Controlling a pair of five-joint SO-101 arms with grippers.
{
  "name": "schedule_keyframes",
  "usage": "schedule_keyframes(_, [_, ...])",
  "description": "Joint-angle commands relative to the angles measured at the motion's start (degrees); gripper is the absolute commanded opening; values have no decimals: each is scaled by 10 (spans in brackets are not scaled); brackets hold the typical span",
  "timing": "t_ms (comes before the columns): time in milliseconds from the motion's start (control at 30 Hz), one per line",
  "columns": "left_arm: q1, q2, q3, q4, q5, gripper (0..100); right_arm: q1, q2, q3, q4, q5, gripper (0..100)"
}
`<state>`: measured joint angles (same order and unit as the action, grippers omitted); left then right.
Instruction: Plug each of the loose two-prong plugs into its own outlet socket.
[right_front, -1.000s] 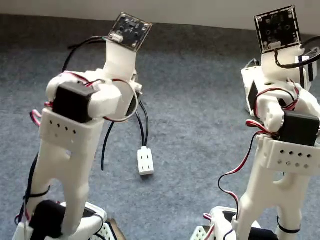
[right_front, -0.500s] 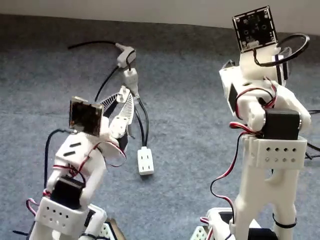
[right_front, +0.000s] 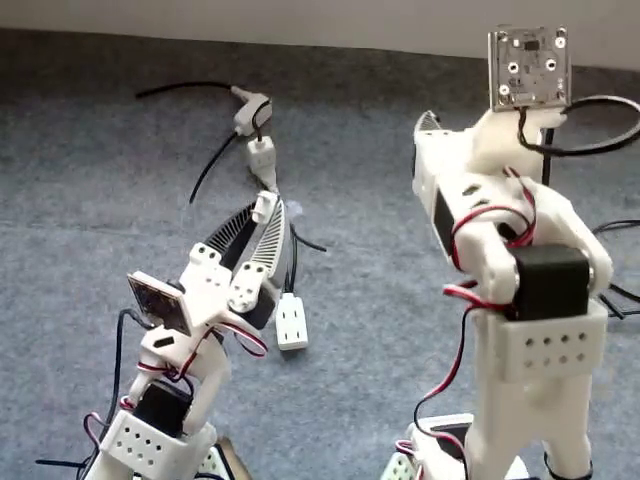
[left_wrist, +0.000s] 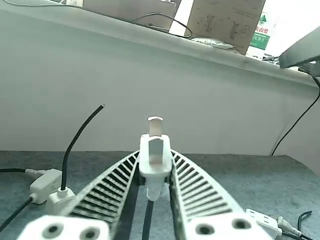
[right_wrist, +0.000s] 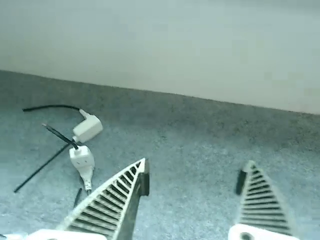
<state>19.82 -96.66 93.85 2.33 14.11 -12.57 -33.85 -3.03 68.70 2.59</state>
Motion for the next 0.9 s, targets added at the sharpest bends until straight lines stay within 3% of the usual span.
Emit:
schedule_keyframes(0, [15,-7,-3,-14,2,6,-40,-74,-9,-6,-8,73])
schedule_keyframes(67, [15,-7,1,-13,2,6,-73,-104,8,-2,18,5])
schedule_keyframes(233, [15,-7,15,-13,2,6,-207,-124,80,0,138,9])
schedule_keyframes(400, [23,-7,18,-13,2,6,-338,-131,141,9,186,9])
schedule_keyframes(533, [67,-7,18,-13,2,6,-413,-131,171,17,230,8])
schedule_keyframes(700, [102,-12,1,23,2,6,-412,-124,194,1,244,8])
schedule_keyframes(867, [100,-13,-44,92,4,6,-339,-124,247,-66,245,8])
